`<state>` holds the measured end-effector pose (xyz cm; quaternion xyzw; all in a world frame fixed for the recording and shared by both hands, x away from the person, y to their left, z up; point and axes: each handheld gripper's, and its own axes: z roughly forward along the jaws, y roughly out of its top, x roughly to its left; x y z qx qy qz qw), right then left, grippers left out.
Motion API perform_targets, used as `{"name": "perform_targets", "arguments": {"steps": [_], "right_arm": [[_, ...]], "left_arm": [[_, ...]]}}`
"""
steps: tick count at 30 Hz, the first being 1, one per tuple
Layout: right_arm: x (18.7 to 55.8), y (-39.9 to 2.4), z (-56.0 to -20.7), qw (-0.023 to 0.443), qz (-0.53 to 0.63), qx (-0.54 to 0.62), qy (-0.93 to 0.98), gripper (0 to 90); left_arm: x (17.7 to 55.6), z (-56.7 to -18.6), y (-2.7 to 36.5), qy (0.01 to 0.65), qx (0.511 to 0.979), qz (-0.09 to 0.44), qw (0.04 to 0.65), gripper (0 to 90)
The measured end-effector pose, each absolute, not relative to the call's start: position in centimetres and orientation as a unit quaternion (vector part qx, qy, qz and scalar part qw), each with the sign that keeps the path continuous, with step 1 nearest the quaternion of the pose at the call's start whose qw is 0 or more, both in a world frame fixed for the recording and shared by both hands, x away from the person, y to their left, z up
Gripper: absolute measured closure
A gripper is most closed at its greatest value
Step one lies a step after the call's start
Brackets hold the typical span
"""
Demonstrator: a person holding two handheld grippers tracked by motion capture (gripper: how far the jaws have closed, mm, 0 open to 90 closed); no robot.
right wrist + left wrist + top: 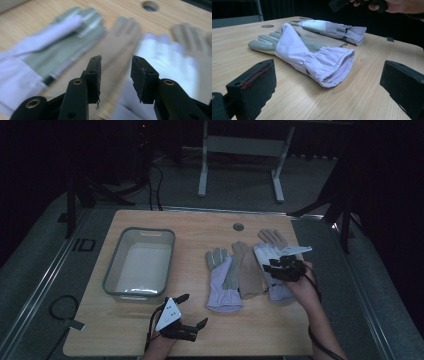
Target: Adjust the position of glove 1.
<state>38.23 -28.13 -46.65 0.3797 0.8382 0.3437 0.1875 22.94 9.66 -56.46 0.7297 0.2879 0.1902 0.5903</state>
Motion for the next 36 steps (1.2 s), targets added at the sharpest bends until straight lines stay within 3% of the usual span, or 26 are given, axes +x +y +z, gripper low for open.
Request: {"name": "perform_targets", "arguments": {"steps": [9,21,29,36], "right_arm": [[40.4,-32.7,-47.2,0.164,0.276,0.394,0.861,58.6],[42.8,-32.3,-51.1,0.110,0.237,0.387,0.884,52.6],[43.2,-32.3,-52.0,0.092,0.237,0.391,0.884,63.1],[42.0,-31.6,-51.8,0.120,0.237,0.414,0.870,76.2]], "left_arm": [[23.0,-56.5,9.7,0.289,0.729,0.189,0.591,0.4],[23.0,-56.5,9.7,0.290,0.729,0.189,0.590,0.4],[23.0,-56.5,9.7,0.292,0.728,0.189,0.591,0.4],[23.0,-56.5,9.7,0.292,0.728,0.191,0.590,0.4]]}}
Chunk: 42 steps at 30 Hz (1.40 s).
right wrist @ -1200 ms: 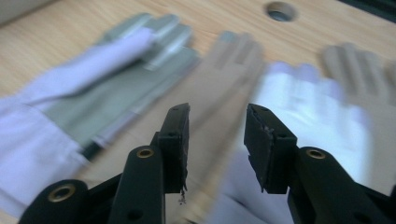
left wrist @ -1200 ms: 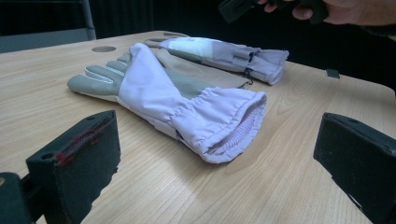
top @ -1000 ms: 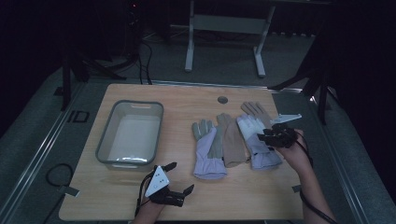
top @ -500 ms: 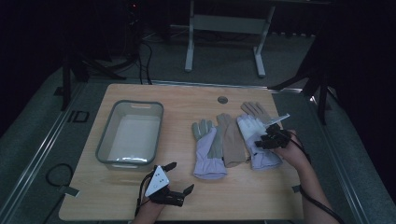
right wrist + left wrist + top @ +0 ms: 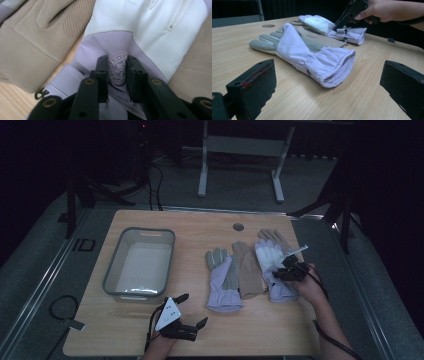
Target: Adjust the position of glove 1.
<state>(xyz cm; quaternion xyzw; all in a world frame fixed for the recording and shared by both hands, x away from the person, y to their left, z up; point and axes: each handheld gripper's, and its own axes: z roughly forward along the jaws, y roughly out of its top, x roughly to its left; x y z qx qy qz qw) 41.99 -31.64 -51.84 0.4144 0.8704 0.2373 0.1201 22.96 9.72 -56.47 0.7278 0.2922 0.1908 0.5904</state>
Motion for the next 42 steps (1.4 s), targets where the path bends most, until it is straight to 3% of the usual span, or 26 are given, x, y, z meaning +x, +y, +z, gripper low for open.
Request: {"name": "perform_targets", "arguments": {"steps": [6,14,27,33,42], "right_arm": [[40.7,-32.2,-50.2,0.123,0.263,0.445,0.847,79.7],[38.2,-32.5,-45.3,0.146,0.313,0.468,0.813,80.2],[36.4,-27.6,-39.3,0.164,0.339,0.448,0.810,80.1],[35.7,-23.0,-39.4,0.147,0.346,0.448,0.811,80.0],[34.9,-17.3,-42.7,0.132,0.314,0.469,0.815,80.0]], "left_arm": [[22.9,-56.5,9.7,0.292,0.728,0.192,0.590,0.4],[22.9,-56.5,9.7,0.293,0.728,0.194,0.589,0.4],[22.8,-56.5,9.6,0.293,0.726,0.199,0.589,0.4],[22.8,-56.5,9.6,0.293,0.726,0.199,0.589,0.4],[22.7,-56.5,9.7,0.291,0.724,0.203,0.592,0.4]]}}
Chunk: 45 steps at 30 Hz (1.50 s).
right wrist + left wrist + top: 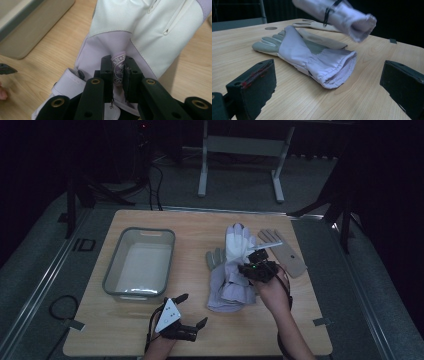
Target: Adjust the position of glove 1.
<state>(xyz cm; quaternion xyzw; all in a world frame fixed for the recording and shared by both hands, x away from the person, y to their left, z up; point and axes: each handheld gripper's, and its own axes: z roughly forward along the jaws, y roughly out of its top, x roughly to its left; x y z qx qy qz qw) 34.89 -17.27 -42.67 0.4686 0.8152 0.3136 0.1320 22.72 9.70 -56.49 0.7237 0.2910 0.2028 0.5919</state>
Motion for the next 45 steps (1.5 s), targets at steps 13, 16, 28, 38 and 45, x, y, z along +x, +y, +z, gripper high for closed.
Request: {"name": "perform_targets", "arguments": {"steps": [13,16,28,38,45], "right_arm": [[35.4,-13.4,-44.9,0.108,0.294,0.491,0.813,79.7],[35.8,-13.2,-46.2,0.114,0.276,0.500,0.813,79.6],[36.6,-12.0,-49.2,0.119,0.249,0.482,0.832,75.6],[36.7,-12.6,-48.6,0.132,0.267,0.443,0.845,56.0],[36.2,-16.4,-46.7,0.124,0.340,0.382,0.851,20.0]], "left_arm": [[22.7,-56.5,9.7,0.289,0.725,0.202,0.591,0.4],[22.7,-56.5,9.7,0.287,0.728,0.202,0.589,0.4],[22.8,-56.5,9.6,0.287,0.728,0.201,0.589,0.4],[22.9,-56.4,9.6,0.294,0.731,0.195,0.583,0.4],[23.2,-56.4,9.5,0.296,0.737,0.182,0.580,0.5]]}}
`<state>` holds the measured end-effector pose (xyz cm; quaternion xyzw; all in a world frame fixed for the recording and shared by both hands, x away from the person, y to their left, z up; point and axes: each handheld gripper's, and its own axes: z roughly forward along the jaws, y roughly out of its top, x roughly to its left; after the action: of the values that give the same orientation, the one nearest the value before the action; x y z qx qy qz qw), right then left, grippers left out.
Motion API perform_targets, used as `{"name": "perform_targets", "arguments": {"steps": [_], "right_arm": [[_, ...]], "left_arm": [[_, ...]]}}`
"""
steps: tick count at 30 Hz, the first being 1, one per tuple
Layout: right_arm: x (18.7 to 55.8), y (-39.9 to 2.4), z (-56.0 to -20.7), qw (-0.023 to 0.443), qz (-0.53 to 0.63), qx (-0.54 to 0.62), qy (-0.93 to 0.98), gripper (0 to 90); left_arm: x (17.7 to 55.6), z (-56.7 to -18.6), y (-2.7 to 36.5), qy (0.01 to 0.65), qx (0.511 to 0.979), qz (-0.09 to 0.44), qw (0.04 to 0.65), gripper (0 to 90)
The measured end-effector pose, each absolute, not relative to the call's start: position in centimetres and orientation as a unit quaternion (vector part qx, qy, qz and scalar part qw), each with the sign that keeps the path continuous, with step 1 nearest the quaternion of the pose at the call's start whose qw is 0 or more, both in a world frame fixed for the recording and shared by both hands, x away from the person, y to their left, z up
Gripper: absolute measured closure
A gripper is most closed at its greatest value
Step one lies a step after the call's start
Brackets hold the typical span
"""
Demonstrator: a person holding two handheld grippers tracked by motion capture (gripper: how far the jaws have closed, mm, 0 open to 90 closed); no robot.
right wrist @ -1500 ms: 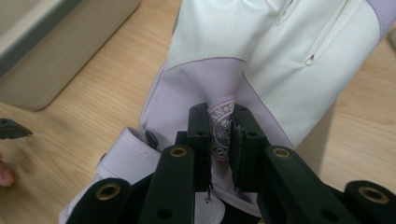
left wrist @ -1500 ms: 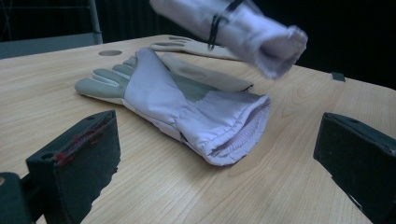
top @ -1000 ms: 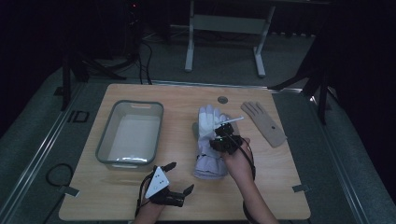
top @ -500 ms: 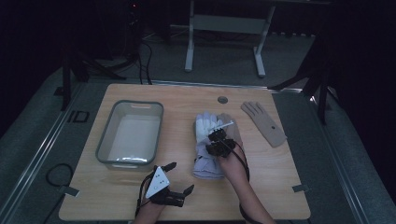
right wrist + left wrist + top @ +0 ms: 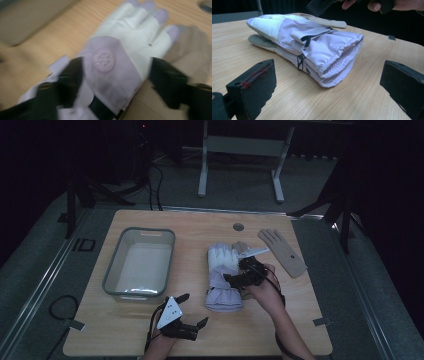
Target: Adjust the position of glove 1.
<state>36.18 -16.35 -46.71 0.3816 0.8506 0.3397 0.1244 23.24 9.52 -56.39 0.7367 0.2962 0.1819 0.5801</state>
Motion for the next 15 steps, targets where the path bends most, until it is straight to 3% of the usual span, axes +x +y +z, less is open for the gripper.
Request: {"name": "perform_targets", "arguments": {"steps": [3,12,15], "right_arm": [[36.1,-17.6,-46.7,0.096,0.364,0.350,0.858,16.9],[34.9,-22.9,-47.9,0.144,0.383,0.247,0.878,15.3],[35.0,-23.5,-48.1,0.132,0.378,0.262,0.878,15.3]], "left_arm": [[23.3,-56.4,9.5,0.296,0.739,0.182,0.577,0.4],[24.4,-55.5,8.8,0.342,0.774,0.133,0.516,0.5],[24.6,-55.1,8.7,0.346,0.777,0.126,0.511,0.5]]}}
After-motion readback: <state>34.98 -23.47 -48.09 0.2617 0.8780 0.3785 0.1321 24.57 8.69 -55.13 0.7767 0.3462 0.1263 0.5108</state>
